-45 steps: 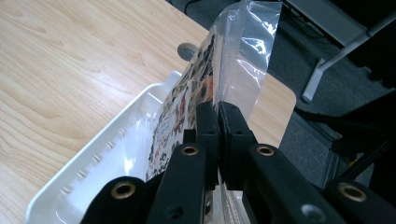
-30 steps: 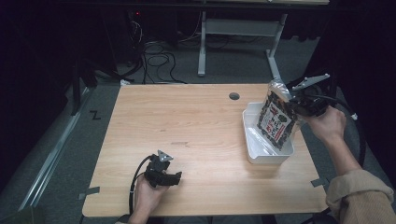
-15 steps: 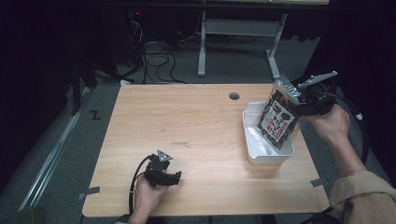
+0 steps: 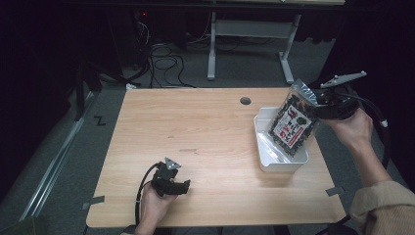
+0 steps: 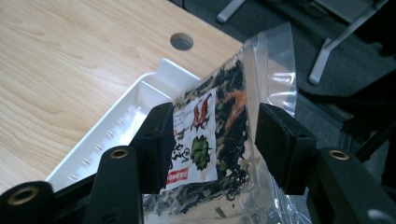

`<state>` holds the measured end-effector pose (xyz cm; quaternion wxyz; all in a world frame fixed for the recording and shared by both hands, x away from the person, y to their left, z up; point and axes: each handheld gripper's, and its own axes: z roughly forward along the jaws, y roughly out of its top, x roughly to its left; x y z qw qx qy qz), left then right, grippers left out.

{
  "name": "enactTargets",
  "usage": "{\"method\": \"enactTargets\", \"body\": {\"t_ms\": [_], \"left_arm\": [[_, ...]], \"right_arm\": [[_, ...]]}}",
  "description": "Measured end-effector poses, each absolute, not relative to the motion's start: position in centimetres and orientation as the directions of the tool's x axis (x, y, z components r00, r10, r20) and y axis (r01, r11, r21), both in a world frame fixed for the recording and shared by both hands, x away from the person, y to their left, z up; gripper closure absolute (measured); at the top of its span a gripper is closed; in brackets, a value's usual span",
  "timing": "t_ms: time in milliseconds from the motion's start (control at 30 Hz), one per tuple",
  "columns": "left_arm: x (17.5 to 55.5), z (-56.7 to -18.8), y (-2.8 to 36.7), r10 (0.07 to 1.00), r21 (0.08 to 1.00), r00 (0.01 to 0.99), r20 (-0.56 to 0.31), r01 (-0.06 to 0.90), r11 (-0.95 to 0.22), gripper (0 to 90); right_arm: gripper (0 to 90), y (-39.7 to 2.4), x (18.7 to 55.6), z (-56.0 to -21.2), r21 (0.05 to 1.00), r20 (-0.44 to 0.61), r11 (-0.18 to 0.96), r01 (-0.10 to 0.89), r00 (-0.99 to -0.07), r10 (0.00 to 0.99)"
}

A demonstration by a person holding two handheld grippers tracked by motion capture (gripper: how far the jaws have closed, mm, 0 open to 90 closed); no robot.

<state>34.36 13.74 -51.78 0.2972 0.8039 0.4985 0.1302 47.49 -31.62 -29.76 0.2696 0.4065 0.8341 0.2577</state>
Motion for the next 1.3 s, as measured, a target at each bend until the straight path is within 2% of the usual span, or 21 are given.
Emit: {"method": "enactTargets", "body": {"t_ms": [200, 433, 633, 933, 1033, 1133, 1300], "left_arm": [[34.3, -51.7, 13.7, 0.877, 0.610, 0.472, -0.085, 0.721, -0.329, 27.6], [34.3, -51.7, 13.7, 0.875, 0.613, 0.478, -0.083, 0.717, -0.333, 27.6], [34.2, -51.6, 13.6, 0.871, 0.617, 0.483, -0.084, 0.712, -0.335, 27.6], [34.1, -51.5, 13.6, 0.870, 0.623, 0.486, -0.086, 0.708, -0.333, 27.6], [34.1, -51.6, 13.6, 0.869, 0.625, 0.488, -0.085, 0.705, -0.335, 27.6], [34.2, -51.6, 13.5, 0.867, 0.622, 0.491, -0.084, 0.705, -0.340, 27.7], [34.1, -51.7, 13.3, 0.865, 0.622, 0.496, -0.083, 0.703, -0.343, 27.6]], "right_arm": [[52.0, -31.0, 44.8, -28.4, 0.699, -0.244, 0.553, 0.453, -0.576, 0.780], [53.4, -30.8, 42.4, -27.9, 0.733, -0.217, 0.547, 0.404, -0.624, 0.751], [55.9, -30.1, 39.9, -28.8, 0.764, -0.177, 0.537, 0.357, -0.684, 0.707], [57.4, -27.8, 36.9, -32.0, 0.778, -0.126, 0.541, 0.320, -0.764, 0.633], [58.4, -27.4, 36.2, -34.4, 0.807, -0.069, 0.496, 0.321, -0.783, 0.618], [61.7, -26.5, 34.9, -36.6, 0.797, -0.165, 0.545, 0.259, -0.775, 0.610], [61.2, -25.4, 34.5, -39.5, 0.794, -0.098, 0.535, 0.289, -0.808, 0.582]]}}
